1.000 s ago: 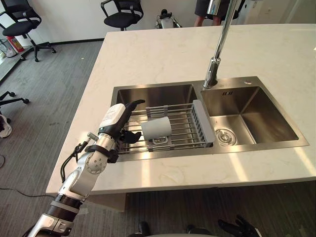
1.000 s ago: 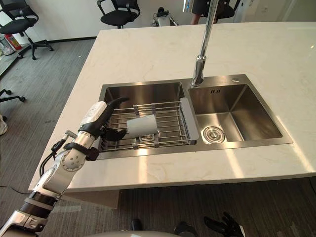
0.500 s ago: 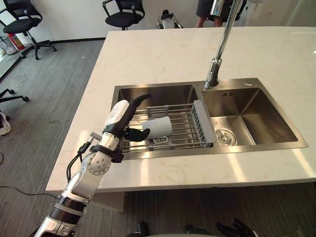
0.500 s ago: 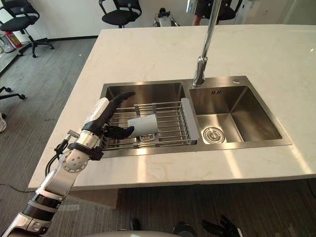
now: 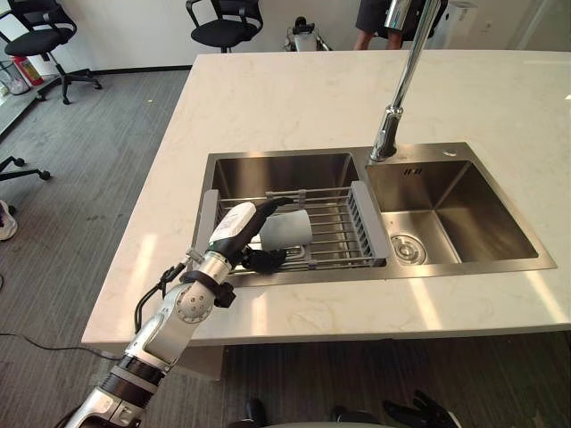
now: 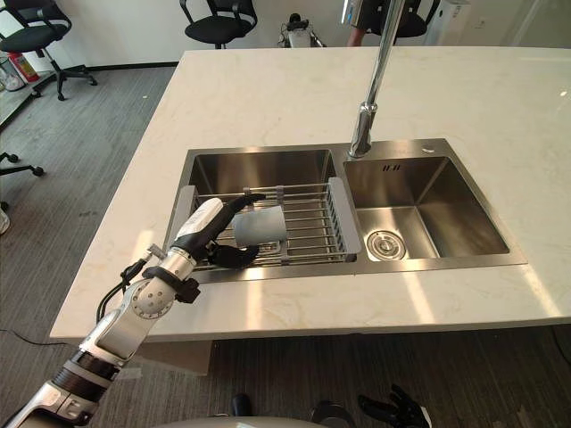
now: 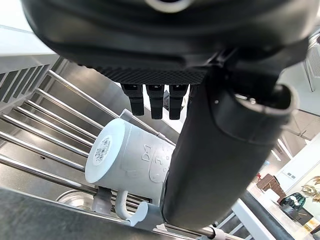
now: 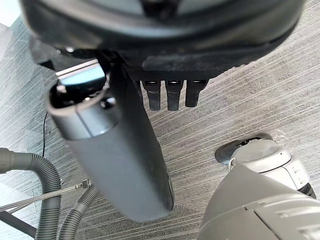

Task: Walk over to the sink, pick up the cup, carry it to the dishwasher, place the cup inside the dishwasher, then close the dishwasher door

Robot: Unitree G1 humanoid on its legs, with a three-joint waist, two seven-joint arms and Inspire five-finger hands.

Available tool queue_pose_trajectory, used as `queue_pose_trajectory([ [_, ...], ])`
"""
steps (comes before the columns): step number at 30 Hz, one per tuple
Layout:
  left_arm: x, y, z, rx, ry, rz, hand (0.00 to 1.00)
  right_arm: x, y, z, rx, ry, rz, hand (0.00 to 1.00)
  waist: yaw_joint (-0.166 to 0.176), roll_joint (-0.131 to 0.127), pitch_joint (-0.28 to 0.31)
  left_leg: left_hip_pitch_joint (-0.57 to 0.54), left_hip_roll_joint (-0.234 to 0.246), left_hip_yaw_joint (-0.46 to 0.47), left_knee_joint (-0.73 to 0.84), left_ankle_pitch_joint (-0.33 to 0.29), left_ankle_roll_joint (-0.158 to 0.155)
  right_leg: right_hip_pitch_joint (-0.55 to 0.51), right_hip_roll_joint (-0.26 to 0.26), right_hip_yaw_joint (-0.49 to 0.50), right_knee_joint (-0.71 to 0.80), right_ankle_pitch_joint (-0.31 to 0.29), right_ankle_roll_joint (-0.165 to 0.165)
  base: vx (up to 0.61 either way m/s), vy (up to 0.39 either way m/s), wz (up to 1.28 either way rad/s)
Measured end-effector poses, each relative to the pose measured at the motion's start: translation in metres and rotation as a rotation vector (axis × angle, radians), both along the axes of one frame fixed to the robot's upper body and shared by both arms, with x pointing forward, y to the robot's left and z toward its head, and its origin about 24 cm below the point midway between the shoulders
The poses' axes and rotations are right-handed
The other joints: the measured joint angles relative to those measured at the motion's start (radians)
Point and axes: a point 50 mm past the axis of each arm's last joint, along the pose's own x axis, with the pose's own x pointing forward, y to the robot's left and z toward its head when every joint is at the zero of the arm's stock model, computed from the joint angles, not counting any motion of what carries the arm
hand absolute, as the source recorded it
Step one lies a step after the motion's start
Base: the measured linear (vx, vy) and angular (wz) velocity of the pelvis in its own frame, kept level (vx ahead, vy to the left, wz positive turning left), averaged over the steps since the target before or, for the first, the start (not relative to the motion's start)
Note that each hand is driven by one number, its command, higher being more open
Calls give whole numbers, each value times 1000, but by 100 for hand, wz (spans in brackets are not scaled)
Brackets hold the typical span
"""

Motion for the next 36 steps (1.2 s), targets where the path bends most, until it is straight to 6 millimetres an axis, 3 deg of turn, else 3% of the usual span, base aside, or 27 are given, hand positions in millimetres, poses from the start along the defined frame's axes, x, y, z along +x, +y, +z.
queue_pose_trajectory([
  [8,21,-14,-2,23,15,20,90,4,4,-1,12,1,18,90,-7,-2,8,-3,0,0,-1,0,0,-1,0,-1,-4,0,1,0,0,0],
  [12,34,-11,-4,83,27,58,90,13,8,-1,29,-23,25,90,-29,2,30,-11,1,1,-1,0,0,-11,0,0,-4,1,1,0,0,0],
  [18,48,-8,-3,140,36,90,90,16,11,-1,41,-26,27,90,-31,10,38,-20,1,1,-1,0,-1,-21,0,5,-5,1,1,2,-1,-2],
  [19,51,-9,-2,143,37,95,30,19,11,-1,41,-32,28,90,-31,14,44,-20,1,1,-1,0,-1,-22,1,5,-4,1,1,0,0,0],
  [26,66,-9,9,213,29,100,30,28,15,0,60,-52,61,90,-37,28,55,-29,1,2,-1,-2,-2,-32,0,7,-5,2,2,0,0,0],
  [30,68,-2,13,235,19,112,30,31,17,0,65,-59,78,90,-56,29,56,-33,1,0,-1,-2,-3,-33,1,6,-13,5,3,0,0,0],
  [36,67,-4,18,217,6,105,30,33,18,0,68,-66,85,90,-58,36,68,-33,2,-30,-1,-2,-3,-19,0,4,-33,20,3,2,-3,1],
])
